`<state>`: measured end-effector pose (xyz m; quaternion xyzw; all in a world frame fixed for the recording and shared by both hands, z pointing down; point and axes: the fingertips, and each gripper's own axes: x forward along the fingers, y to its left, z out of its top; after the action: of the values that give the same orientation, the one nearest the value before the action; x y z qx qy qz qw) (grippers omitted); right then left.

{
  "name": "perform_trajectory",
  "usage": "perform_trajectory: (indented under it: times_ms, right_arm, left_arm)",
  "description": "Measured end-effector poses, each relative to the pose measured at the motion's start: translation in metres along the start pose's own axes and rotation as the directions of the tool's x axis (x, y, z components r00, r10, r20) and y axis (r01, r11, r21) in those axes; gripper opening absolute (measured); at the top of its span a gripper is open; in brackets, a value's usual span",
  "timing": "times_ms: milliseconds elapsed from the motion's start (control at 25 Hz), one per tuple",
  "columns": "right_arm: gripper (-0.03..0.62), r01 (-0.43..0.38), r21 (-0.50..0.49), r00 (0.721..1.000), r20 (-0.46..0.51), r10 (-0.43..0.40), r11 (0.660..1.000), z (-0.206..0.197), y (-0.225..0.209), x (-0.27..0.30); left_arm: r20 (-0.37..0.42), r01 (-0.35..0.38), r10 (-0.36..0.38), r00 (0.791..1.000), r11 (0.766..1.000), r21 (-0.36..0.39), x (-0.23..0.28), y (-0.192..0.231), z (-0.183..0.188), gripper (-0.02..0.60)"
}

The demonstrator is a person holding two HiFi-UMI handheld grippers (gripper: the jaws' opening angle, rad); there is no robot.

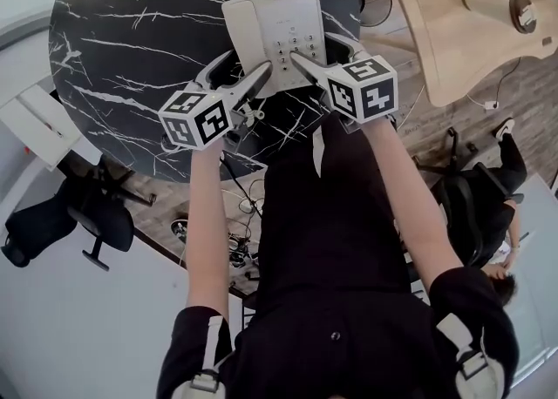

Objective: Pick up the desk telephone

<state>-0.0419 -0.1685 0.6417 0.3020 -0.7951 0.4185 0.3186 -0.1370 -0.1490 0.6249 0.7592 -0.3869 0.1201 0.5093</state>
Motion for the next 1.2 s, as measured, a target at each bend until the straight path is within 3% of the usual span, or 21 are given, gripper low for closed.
perform_trajectory:
  times_ms: [680, 880, 1200]
  right_arm:
    - [0.301, -0.045, 0.037, 0.999, -0.012, 0.045, 0.998, 0.0002, -0.0042, 0.0086]
    - [0.301, -0.056, 0.053, 0.998, 0.012, 0.056, 0.997, -0.0002, -0.0052, 0.0082]
    - [0.305, -0.066, 0.060, 0.998, 0.009, 0.066, 0.996, -0.0001, -0.0076, 0.0075]
  left_arm:
    - [0.020, 0.117, -0.115, 0.993, 0.991, -0.068, 0.0061, 0.0008, -0.0013, 0.361]
    - [0.016, 0.156, -0.155, 0.988, 0.977, -0.145, 0.0088, 0.0020, -0.0046, 0.370]
    - [0.037, 0.170, -0.166, 0.985, 0.975, -0.146, 0.0088, 0.0020, -0.0045, 0.371]
